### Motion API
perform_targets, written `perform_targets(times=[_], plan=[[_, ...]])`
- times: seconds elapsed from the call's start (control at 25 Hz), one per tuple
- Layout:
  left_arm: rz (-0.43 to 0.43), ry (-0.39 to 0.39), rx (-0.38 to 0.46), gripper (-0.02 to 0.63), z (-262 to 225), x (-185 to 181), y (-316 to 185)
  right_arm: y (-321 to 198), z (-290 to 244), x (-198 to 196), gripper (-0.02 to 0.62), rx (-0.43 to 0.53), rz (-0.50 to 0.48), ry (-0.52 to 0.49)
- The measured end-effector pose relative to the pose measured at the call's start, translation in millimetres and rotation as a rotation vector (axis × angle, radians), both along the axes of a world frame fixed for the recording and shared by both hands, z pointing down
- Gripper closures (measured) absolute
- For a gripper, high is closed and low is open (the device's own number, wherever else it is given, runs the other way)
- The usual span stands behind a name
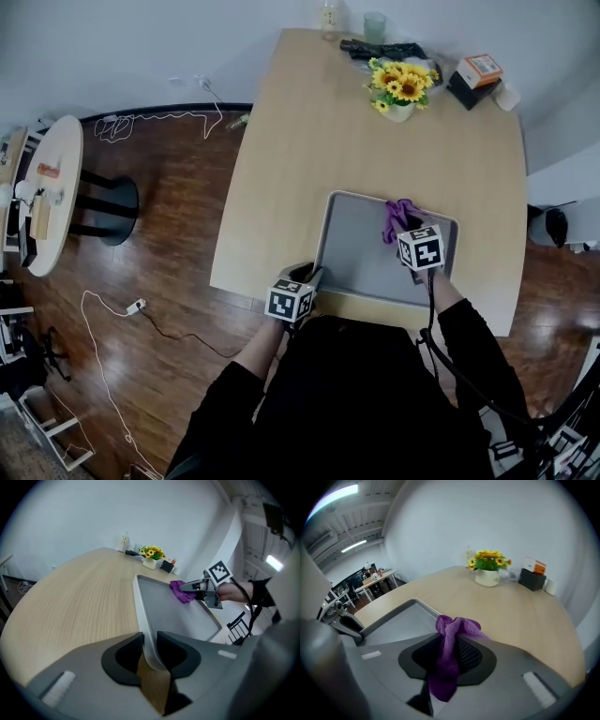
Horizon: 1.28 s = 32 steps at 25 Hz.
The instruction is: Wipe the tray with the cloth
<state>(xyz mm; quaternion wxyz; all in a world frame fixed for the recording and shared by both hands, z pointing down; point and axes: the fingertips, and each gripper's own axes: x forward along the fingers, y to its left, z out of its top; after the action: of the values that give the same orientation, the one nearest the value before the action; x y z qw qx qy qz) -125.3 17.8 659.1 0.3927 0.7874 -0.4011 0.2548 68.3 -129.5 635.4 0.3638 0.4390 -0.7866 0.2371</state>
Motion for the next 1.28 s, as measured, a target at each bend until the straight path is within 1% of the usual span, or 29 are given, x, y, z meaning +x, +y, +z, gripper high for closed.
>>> perform_targets(times=[0.16,0.32,0.44,0.52,0.6,0.72,0.8,0.88,0.96,1.08,1.16,1.2,1.28], plan=[[0.021,-0.003,0.006,0.525,2.6,0.2,2.1,-7.5,2.4,-87.4,0.508,-0.005,-0.139,-0.012],[0.040,0.003,0.003,0.523,1.2,-1.4,1.7,-10.5,2.1,-153.2,0.508,-0.019,-0.245,-0.027],[0.042,0.015,0.003,0.522,1.2,-3.8,0.8,-7.8,0.6,-178.8,0.508,-0.028,-0.266,-0.042],[0.035,0.016,0.001,0.522,2.2,-6.1,0.5,-4.6,0.3,-180.5,0.508,-0.030,-0.271,-0.053],[0.028,0.016,-0.003,0.522,0.8,-7.3,0.7,2.5,0.3,-173.8,0.508,-0.039,-0.288,-0.062],[0.001,0.027,-0.016,0.522,2.4,-9.9,2.2,20.2,1.2,-149.7,0.508,-0.048,-0.306,-0.052],[-0.031,0.039,-0.028,0.522,4.6,-13.1,3.1,33.3,2.2,-120.8,0.506,-0.066,-0.274,-0.068],[-0.061,0.048,-0.039,0.522,3.9,-14.7,3.4,44.8,2.9,-79.6,0.506,-0.103,-0.199,-0.099],[-0.078,0.041,-0.041,0.522,2.9,-14.8,3.3,52.6,3.0,-27.9,0.506,-0.130,-0.111,-0.106],[-0.089,0.013,-0.040,0.523,3.7,-12.2,3.2,61.4,4.4,57.0,0.506,-0.132,0.013,-0.057],[-0.094,-0.002,-0.043,0.523,4.6,-10.1,3.2,67.1,4.9,104.2,0.506,-0.127,0.082,-0.022],[-0.097,-0.008,-0.044,0.523,4.7,-9.2,3.1,69.8,4.5,120.2,0.506,-0.125,0.103,-0.014],[-0.105,-0.016,-0.045,0.523,4.1,-7.9,3.1,73.4,2.8,135.7,0.508,-0.120,0.118,-0.011]])
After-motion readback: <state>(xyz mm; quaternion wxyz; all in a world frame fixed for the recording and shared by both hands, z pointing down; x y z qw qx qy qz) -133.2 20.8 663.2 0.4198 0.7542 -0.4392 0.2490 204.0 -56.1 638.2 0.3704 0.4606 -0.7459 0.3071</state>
